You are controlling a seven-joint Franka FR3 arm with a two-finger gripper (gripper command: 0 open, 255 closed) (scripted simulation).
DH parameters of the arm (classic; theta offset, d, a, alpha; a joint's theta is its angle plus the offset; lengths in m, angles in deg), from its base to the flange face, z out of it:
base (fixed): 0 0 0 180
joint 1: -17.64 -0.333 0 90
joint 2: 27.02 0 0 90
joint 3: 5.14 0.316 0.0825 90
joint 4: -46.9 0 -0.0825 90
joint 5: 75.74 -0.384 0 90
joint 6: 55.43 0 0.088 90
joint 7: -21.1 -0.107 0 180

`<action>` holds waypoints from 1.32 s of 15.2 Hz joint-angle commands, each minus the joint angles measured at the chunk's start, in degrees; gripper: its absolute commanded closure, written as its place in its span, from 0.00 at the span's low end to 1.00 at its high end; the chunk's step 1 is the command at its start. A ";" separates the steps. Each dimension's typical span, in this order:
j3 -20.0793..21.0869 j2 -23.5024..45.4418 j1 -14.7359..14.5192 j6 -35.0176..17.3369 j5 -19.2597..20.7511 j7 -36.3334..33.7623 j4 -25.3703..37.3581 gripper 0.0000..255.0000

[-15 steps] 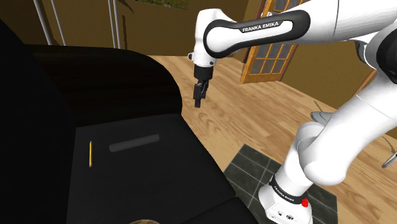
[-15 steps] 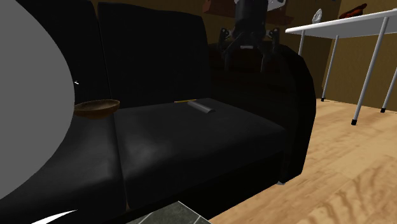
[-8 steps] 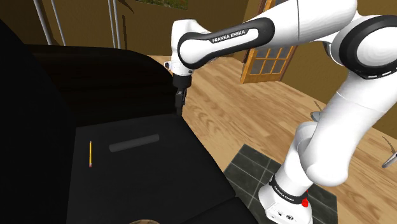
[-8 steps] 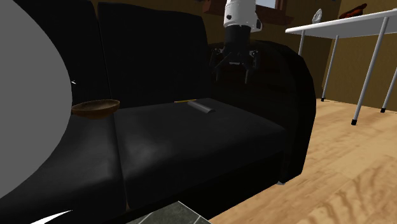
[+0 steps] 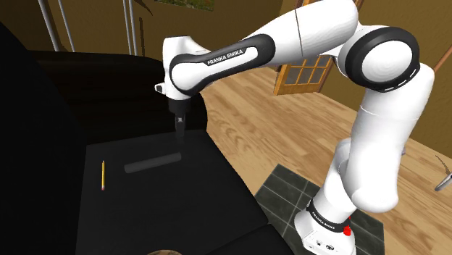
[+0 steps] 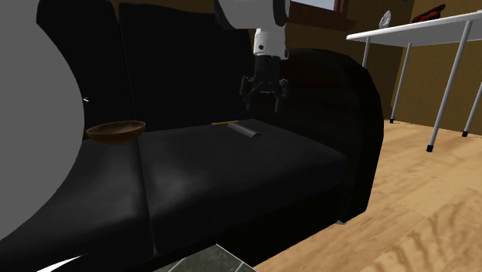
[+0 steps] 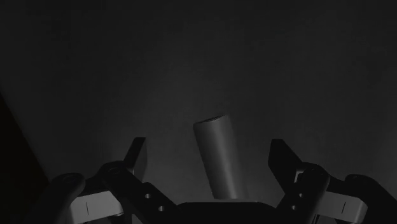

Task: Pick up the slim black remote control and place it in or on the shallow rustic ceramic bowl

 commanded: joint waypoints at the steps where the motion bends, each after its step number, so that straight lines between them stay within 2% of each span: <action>1: 0.93 3.61 -0.64 -0.14 0.02 2.21 3.57 0.00; 6: 3.51 11.30 -2.75 -0.72 0.68 6.51 10.85 0.00; 14: 3.53 13.35 -2.92 -5.81 0.72 6.49 7.81 0.00; 20: 3.53 13.36 -2.93 -5.81 0.72 6.49 7.82 0.00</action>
